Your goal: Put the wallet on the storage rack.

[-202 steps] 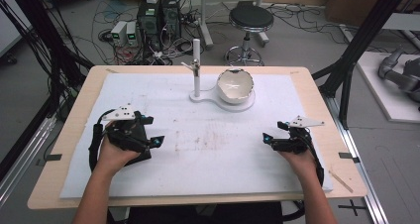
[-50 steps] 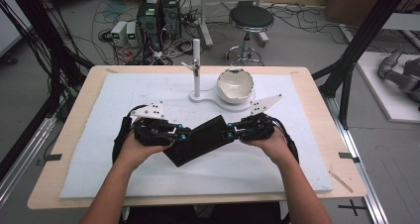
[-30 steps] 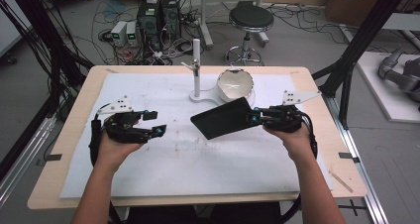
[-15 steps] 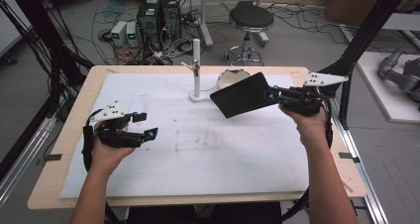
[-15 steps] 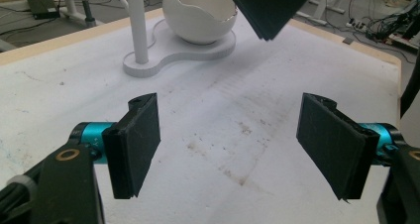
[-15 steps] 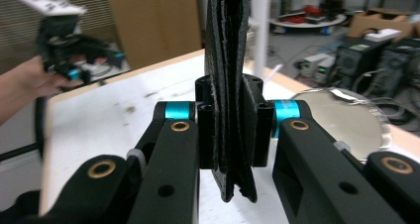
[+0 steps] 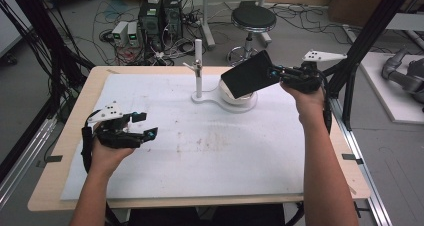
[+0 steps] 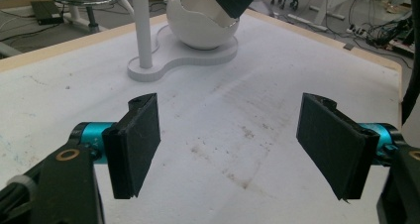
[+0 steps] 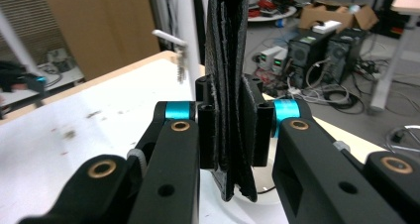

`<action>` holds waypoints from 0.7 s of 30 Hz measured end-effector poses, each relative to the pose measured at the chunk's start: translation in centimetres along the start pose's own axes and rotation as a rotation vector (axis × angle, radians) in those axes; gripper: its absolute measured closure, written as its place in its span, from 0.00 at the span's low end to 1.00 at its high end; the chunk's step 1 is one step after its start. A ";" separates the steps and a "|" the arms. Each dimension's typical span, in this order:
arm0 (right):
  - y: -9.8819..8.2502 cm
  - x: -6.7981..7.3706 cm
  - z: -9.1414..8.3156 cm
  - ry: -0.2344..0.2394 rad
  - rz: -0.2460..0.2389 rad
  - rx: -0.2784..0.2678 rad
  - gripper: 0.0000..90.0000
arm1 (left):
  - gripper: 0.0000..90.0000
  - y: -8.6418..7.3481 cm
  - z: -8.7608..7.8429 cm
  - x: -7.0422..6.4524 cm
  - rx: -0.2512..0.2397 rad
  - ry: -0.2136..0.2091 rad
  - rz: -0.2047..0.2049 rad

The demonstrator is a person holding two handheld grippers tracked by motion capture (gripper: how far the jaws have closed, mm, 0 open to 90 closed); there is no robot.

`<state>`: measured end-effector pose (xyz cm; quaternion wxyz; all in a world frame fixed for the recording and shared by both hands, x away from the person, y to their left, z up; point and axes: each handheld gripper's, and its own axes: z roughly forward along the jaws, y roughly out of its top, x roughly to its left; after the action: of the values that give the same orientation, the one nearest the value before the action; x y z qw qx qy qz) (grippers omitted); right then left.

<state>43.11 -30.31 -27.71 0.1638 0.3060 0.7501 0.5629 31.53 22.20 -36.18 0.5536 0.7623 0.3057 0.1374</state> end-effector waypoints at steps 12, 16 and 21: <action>-1.7 -2.1 2.6 -0.062 0.077 0.054 0.89 | 0.28 -0.2 -0.1 0.1 0.003 0.003 0.000; -2.7 -2.7 3.5 -0.069 0.114 0.065 0.89 | 0.28 -0.2 0.0 0.0 0.005 0.001 0.001; -3.1 -3.0 4.4 -0.096 0.127 0.062 0.87 | 0.28 -0.2 0.0 0.0 0.007 0.001 0.005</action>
<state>47.11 -29.53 -32.32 0.1541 0.3845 0.7377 0.5331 31.50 22.25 -36.36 0.5505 0.7650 0.3046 0.1380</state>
